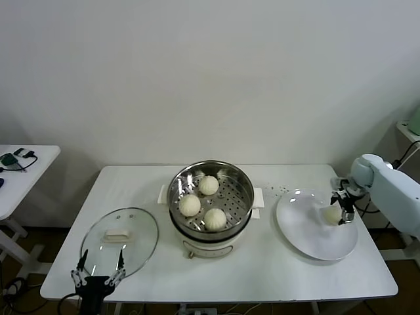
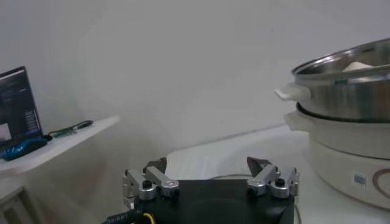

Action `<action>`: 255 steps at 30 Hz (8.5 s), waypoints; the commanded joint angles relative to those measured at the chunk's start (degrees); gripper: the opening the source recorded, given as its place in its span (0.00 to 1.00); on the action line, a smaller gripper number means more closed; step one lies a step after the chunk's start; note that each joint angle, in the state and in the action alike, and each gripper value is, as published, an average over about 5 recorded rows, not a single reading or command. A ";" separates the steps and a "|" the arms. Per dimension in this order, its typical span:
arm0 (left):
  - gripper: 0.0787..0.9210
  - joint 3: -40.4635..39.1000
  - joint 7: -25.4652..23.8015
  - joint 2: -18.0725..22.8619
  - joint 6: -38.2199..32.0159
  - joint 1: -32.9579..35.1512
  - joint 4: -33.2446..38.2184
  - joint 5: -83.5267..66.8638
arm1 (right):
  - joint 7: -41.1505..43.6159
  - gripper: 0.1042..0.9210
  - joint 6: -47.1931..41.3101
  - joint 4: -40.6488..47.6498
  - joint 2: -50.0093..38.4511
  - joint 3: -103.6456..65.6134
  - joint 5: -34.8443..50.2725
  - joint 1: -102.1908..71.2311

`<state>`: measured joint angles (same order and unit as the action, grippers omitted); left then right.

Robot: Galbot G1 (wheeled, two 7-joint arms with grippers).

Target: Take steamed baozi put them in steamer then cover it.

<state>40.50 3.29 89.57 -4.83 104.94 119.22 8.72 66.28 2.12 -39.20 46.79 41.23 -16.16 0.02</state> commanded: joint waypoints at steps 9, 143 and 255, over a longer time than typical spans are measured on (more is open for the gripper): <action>0.88 -0.11 0.27 0.01 -0.24 0.21 -0.09 0.21 | 0.16 0.79 1.77 3.34 1.95 -2.33 -2.74 -1.02; 0.88 -1.54 -2.36 -0.53 1.78 0.01 5.92 23.82 | -57.54 0.88 8.89 -53.56 -5.06 -47.78 52.53 -52.69; 0.09 -23.63 -14.20 -34.91 41.50 -31.98 7.33 69.40 | -50.56 0.88 9.43 -40.97 8.14 -66.71 35.99 -67.10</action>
<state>31.04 -0.17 62.28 23.00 83.39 120.30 75.53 15.86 11.43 -81.61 54.74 -26.85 21.70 -68.91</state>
